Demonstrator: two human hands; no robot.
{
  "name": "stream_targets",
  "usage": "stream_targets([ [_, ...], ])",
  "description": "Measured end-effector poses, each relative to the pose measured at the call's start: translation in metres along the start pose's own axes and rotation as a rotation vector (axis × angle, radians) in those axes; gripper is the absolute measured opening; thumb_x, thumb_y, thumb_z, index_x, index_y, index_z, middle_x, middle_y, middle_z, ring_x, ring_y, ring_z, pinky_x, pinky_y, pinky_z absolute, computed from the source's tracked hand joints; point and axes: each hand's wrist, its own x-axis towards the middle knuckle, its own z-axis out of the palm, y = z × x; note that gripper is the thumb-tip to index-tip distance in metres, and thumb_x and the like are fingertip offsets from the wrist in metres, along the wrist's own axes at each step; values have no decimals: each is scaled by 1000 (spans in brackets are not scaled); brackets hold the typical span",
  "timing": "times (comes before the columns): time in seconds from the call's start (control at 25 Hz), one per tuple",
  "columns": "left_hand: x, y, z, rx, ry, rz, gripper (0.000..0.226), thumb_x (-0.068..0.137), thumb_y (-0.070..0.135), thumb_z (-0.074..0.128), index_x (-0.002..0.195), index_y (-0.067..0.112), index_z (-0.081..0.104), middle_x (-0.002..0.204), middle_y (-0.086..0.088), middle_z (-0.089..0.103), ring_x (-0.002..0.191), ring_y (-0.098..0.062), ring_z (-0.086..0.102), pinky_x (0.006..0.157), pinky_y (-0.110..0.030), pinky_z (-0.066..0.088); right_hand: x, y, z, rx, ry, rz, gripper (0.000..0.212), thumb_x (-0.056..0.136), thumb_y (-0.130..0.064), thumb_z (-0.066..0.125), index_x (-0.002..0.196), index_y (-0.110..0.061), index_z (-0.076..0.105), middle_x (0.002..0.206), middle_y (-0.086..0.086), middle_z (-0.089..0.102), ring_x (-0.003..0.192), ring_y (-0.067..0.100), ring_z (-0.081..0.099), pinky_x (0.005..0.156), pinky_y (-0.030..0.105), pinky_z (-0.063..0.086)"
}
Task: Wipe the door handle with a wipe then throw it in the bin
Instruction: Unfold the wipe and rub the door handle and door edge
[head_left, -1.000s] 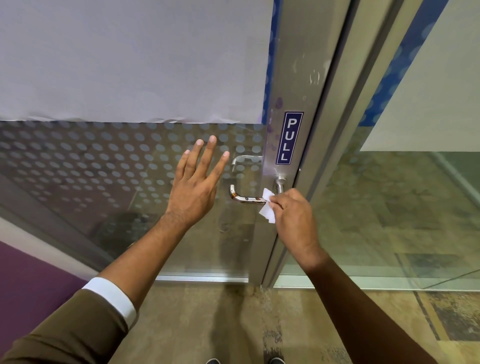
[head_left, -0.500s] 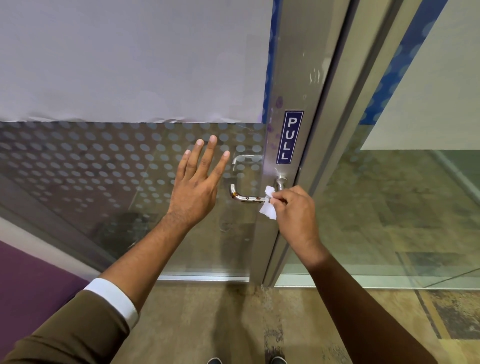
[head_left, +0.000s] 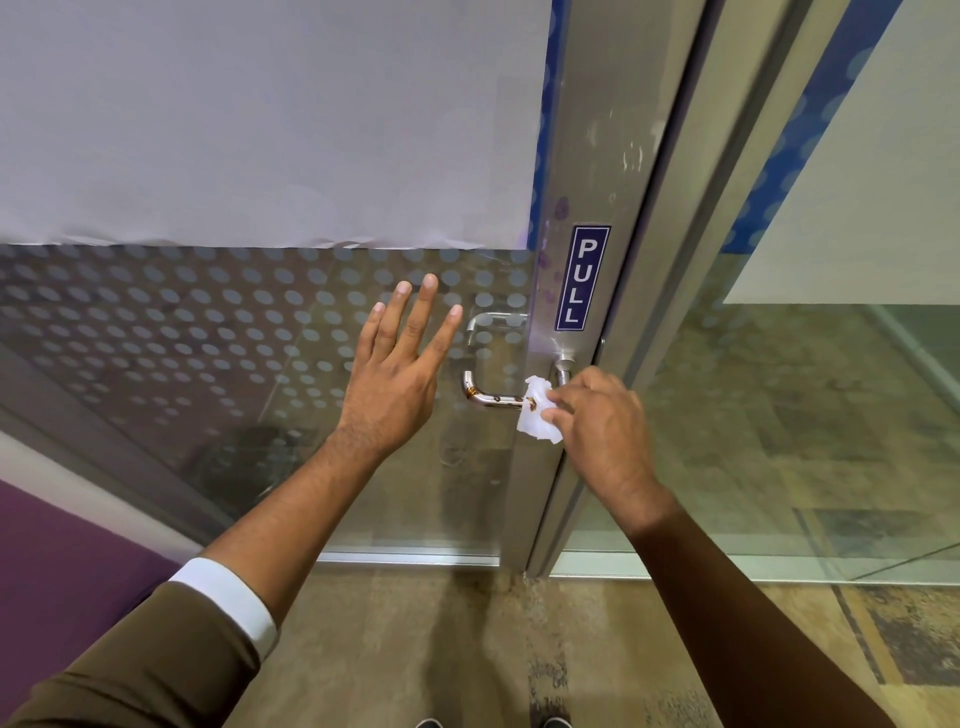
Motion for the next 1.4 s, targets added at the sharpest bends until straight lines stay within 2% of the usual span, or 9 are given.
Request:
stream_targets([
  [0.16, 0, 2, -1, 5, 10, -1, 96, 88, 0, 74, 171, 20, 31, 181, -17, 8, 167, -39, 11, 136, -51, 6, -2, -16, 5, -118, 48, -133, 12, 82, -30, 88, 90, -25, 80, 107, -10, 72, 95, 21, 64, 82, 34, 35],
  [0.28, 1, 1, -3, -2, -1, 6, 98, 86, -1, 76, 170, 19, 31, 181, -15, 4, 167, -40, 11, 135, -50, 4, 5, -21, -1, -195, 27, -131, 15, 82, -39, 86, 82, -30, 73, 86, -12, 73, 87, 19, 62, 78, 36, 21],
  [0.44, 1, 0, -6, 8, -21, 6, 99, 85, -2, 78, 170, 19, 32, 181, -16, 5, 167, -40, 12, 135, -49, 1, -1, -20, -3, -219, 54, -119, 18, 85, -40, 83, 101, -36, 75, 91, -13, 73, 94, 21, 60, 81, 40, 21],
  [0.6, 2, 0, -7, 7, -36, 10, 98, 87, -1, 77, 170, 19, 31, 181, -17, 7, 167, -40, 10, 135, -50, 1, 6, -38, 0, -282, 67, -196, 12, 84, -41, 82, 91, -31, 80, 92, -9, 64, 93, 23, 56, 79, 38, 17],
  [0.76, 0, 0, -6, 11, -37, 12, 98, 87, -1, 75, 171, 19, 29, 181, -15, -1, 168, -39, 7, 135, -50, 0, 5, -32, -1, -289, 82, -207, 11, 91, -45, 77, 101, -40, 77, 87, -14, 64, 94, 18, 54, 81, 38, 18],
  [0.92, 1, -1, -5, 17, -31, 14, 97, 87, -3, 74, 171, 20, 29, 181, -13, -3, 168, -39, 8, 135, -49, 1, 2, -18, -6, -307, -27, -285, 43, 81, -40, 87, 121, -43, 71, 100, -14, 62, 101, 19, 57, 85, 40, 21],
  [1.04, 0, -3, -5, 15, -30, 20, 97, 87, -5, 71, 171, 19, 29, 181, -14, -1, 168, -39, 9, 135, -49, 1, 10, -24, -6, -414, -54, -320, 35, 80, -30, 88, 109, -41, 73, 92, -13, 60, 97, 19, 54, 82, 39, 21],
  [1.16, 0, -4, -7, 25, -25, 32, 97, 86, -8, 69, 171, 19, 30, 181, -17, 8, 167, -39, 12, 135, -51, 9, 18, -44, 2, -358, -31, -344, 14, 85, -41, 84, 94, -33, 77, 88, -11, 61, 96, 21, 55, 83, 41, 22],
  [1.4, -1, -7, -6, 32, -22, 50, 99, 84, -8, 69, 171, 20, 31, 181, -15, 10, 167, -38, 12, 135, -50, 9, 6, -33, 3, -274, 64, -193, 16, 82, -41, 85, 98, -39, 81, 94, -13, 64, 97, 21, 57, 82, 39, 20],
])
